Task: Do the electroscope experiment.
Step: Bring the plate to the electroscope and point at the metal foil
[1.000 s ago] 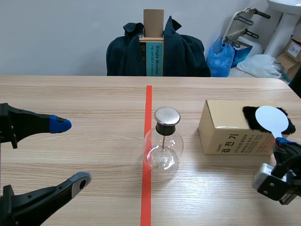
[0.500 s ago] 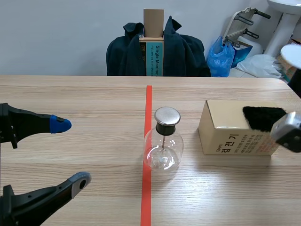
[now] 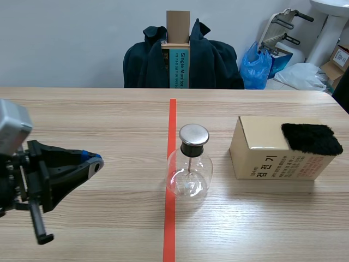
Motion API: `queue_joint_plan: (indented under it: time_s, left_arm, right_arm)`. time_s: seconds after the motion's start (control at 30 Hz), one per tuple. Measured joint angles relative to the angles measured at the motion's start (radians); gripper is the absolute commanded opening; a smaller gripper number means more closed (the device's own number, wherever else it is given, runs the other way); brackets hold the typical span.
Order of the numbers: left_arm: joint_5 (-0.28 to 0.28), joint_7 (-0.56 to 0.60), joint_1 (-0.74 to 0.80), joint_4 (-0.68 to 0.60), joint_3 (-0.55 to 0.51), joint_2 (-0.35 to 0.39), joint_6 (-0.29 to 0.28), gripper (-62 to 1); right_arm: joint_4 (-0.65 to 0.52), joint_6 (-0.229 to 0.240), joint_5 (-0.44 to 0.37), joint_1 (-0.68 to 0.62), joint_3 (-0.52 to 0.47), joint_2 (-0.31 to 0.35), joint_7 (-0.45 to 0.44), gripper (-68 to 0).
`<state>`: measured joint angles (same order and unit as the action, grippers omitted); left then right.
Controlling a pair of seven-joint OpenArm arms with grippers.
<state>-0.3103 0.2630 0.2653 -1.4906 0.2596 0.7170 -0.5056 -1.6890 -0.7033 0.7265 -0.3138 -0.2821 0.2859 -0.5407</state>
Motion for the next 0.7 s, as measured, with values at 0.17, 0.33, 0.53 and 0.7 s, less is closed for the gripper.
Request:
queue_joint_plan:
  time_s: [0.17, 0.33, 0.53, 0.7]
  left_arm:
    - [0.064, 0.075, -0.19, 0.224, 0.161, -0.075, -0.001, -59.1]
    - [0.085, 0.148, -0.334, 0.455, 0.286, -0.172, 0.003, -59.1]
    - [0.131, 0.208, -0.44, 0.616, 0.378, -0.264, 0.06, -59.1]
    - [0.131, 0.221, -0.479, 0.691, 0.423, -0.315, 0.106, -59.1]
  right_arm:
    - [-0.02, 0.002, -0.071, 0.0, 0.0, 0.0, 0.0, -66.7]
    - [-0.046, 0.034, -0.107, 0.0, 0.0, 0.0, -0.018, -66.7]
    - [-0.046, 0.156, -0.106, 0.0, 0.0, 0.0, -0.107, -66.7]
    - [-0.046, 0.196, -0.154, 0.0, 0.024, 0.002, -0.172, -66.7]
